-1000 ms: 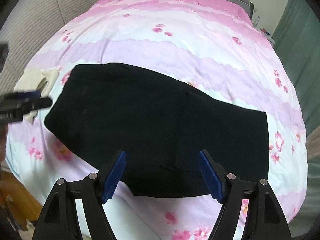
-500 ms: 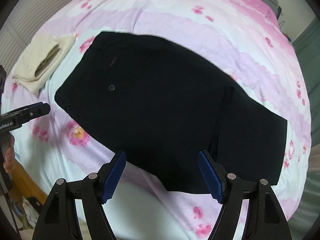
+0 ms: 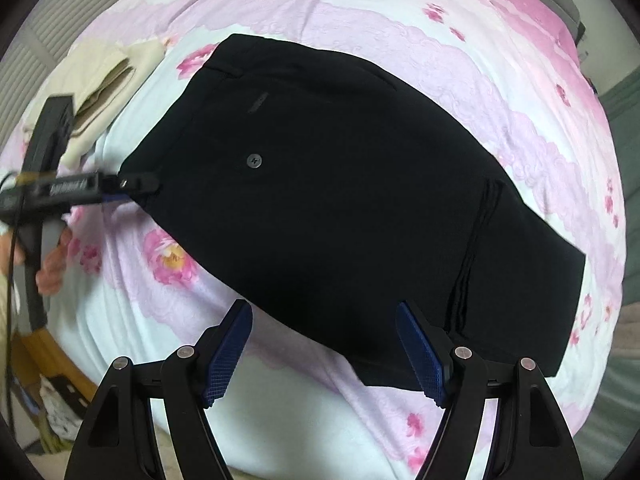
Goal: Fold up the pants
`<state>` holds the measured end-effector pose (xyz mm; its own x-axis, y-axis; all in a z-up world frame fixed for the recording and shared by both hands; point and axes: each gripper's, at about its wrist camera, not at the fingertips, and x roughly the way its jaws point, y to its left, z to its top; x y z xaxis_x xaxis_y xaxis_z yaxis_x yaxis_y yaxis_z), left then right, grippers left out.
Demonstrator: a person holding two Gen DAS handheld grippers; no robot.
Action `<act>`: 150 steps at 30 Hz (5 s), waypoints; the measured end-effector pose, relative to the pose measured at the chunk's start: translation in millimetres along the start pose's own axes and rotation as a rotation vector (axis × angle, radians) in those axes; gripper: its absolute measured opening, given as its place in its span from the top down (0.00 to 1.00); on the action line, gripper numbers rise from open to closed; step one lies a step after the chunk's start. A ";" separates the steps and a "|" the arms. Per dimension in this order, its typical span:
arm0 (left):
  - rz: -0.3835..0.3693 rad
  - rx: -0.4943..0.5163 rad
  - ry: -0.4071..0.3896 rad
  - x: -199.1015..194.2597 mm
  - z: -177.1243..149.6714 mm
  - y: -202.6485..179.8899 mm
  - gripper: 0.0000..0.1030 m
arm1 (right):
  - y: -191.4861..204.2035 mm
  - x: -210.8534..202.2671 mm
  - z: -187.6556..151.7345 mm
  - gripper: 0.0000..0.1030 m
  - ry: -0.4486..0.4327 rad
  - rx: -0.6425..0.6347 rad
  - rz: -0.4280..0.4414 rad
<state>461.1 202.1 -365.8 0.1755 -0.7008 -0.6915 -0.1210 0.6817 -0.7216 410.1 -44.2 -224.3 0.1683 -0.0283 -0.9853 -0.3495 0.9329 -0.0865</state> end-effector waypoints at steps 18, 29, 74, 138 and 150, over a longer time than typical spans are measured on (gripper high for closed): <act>0.062 -0.070 -0.036 15.8 17.3 -35.4 0.76 | -29.2 5.9 4.6 0.27 0.004 0.122 0.014; 0.347 0.329 -0.209 -32.6 -6.2 -210.7 0.79 | -127.9 -21.0 -39.8 0.27 -0.097 0.438 0.059; 0.642 0.752 0.130 380.9 -155.3 -551.0 0.82 | -453.6 -58.1 -352.2 0.28 -0.235 0.961 0.071; 0.808 0.600 0.069 300.9 -146.1 -492.9 0.15 | -455.8 55.8 -175.1 0.95 -0.294 0.590 0.325; 0.826 0.574 0.027 283.1 -160.7 -487.5 0.15 | -456.9 65.6 -205.5 0.38 -0.175 0.690 0.124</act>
<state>412.7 -362.4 -215.4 0.2267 0.0375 -0.9732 0.2959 0.9494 0.1055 391.4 -546.1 -279.7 0.3309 0.0967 -0.9387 0.2761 0.9413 0.1943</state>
